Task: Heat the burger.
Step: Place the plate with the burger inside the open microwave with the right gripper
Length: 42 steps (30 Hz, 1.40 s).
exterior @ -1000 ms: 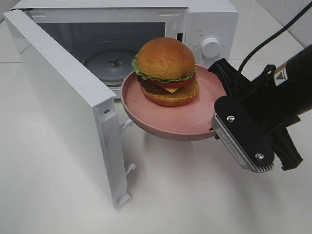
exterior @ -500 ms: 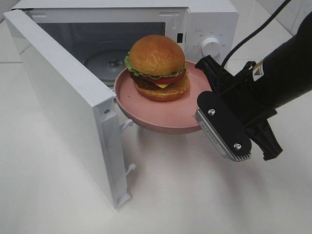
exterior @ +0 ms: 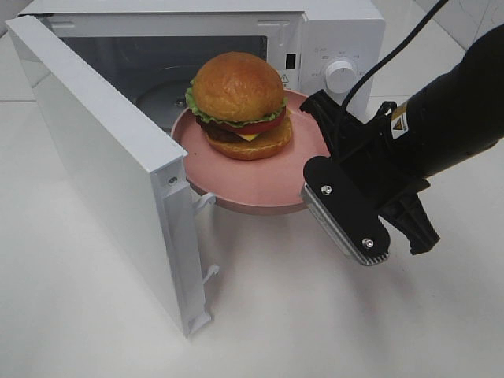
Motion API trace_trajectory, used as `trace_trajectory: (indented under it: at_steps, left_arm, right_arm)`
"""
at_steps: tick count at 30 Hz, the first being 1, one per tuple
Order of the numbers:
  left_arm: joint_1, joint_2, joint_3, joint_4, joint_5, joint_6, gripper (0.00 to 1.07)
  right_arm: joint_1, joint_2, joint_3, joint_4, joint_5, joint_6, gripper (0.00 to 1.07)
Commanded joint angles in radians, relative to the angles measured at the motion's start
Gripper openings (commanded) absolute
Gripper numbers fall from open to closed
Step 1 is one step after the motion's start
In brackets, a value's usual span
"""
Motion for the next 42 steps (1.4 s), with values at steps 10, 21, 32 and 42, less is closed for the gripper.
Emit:
trace_trajectory:
  at_steps: [10, 21, 32, 42]
  left_arm:
    - [0.001, -0.004, -0.009, 0.001, -0.002, -0.009, 1.00]
    - [0.001, -0.004, -0.009, 0.001, -0.002, -0.009, 1.00]
    - [0.001, -0.004, -0.009, 0.001, -0.002, -0.009, 1.00]
    - [0.001, -0.004, -0.009, 0.001, -0.002, -0.009, 1.00]
  right_arm:
    - [0.004, 0.077, -0.071, -0.007, -0.068, 0.036, 0.00]
    - [0.039, 0.204, -0.189, 0.002, -0.013, 0.048, 0.00]
    - [0.036, 0.288, -0.345, 0.056, 0.133, 0.017, 0.00]
    - [0.036, 0.368, -0.474, 0.081, 0.224, 0.003, 0.00]
